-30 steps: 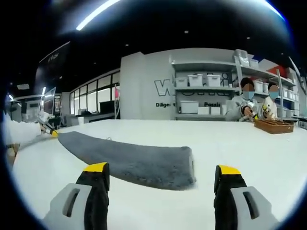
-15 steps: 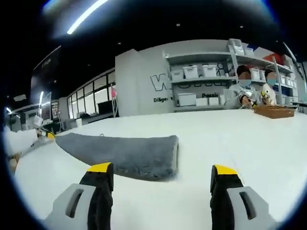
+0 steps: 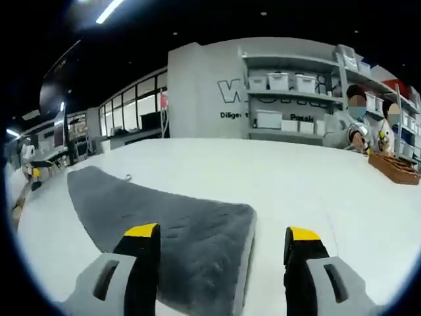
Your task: Open the folded towel by lifting each exposed corner and separating the folded layers until the towel lies flat within the target outline without major curled edges
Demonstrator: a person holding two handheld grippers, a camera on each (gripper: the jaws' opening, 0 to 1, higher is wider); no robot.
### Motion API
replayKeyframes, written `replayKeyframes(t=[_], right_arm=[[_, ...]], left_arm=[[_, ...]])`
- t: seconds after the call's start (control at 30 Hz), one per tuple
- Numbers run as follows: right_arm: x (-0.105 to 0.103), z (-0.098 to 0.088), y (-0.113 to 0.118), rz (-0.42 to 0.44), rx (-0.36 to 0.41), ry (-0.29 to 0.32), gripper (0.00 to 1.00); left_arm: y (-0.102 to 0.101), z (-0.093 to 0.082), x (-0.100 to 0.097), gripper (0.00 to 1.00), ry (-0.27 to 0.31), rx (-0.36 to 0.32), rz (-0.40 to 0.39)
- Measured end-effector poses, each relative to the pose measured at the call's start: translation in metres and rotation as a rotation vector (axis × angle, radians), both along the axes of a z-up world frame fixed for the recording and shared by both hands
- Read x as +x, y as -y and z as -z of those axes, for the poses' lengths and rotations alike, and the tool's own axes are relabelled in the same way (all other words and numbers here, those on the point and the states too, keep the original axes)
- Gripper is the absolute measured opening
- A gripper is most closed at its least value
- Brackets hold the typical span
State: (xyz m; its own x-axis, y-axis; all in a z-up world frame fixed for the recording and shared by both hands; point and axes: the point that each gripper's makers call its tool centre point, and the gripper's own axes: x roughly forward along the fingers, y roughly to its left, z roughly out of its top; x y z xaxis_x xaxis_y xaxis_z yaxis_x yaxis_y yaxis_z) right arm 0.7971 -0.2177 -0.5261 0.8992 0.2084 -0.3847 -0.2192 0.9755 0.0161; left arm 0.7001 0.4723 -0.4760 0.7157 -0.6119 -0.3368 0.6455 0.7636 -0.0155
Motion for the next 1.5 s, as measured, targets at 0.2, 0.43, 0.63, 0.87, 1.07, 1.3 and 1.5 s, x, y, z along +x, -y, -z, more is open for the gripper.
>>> replayKeyframes(t=[0.2, 0.43, 0.63, 0.87, 1.07, 1.3, 1.5], right_arm=[[0.029, 0.010, 0.015, 0.059, 0.002, -0.050, 0.67], [0.040, 0.014, 0.017, 0.089, -0.015, -0.069, 0.53], [0.045, 0.021, -0.002, 0.028, -0.056, -0.086, 0.39], [0.045, 0.030, -0.007, -0.036, -0.160, -0.124, 0.14], [0.050, 0.020, -0.002, -0.066, -0.167, -0.090, 0.01], [0.028, -0.016, -0.027, -0.239, -0.197, 0.049, 0.00], [-0.018, -0.048, -0.061, -0.425, -0.197, 0.183, 0.00]], left_arm=[[0.011, -0.004, -0.026, 0.99, -0.011, -0.015, 0.020], [0.015, -0.001, -0.032, 1.00, -0.035, -0.011, 0.047], [0.023, 0.010, -0.037, 1.00, -0.102, 0.021, 0.078], [0.025, 0.014, -0.037, 1.00, -0.106, 0.034, 0.080], [0.022, 0.018, -0.037, 1.00, -0.112, 0.056, 0.079], [0.024, 0.018, -0.039, 1.00, -0.106, 0.047, 0.080], [0.030, 0.018, -0.042, 1.00, -0.104, 0.038, 0.094]])
